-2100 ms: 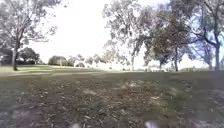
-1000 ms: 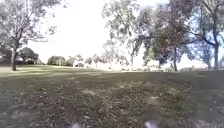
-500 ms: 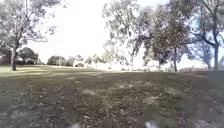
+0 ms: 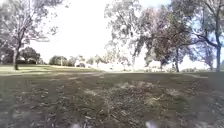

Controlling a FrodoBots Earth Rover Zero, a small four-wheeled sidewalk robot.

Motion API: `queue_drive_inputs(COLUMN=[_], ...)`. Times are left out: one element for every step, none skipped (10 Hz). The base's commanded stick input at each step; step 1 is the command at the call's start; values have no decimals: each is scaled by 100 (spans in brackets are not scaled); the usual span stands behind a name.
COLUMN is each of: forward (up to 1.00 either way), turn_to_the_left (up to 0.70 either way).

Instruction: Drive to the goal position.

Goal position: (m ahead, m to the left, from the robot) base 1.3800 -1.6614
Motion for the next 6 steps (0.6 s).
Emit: queue_drive_inputs(forward=[70, 70, 70, 70, 70, 70], turn_to_the_left=[-35, -35, -35, -35, -35, -35])
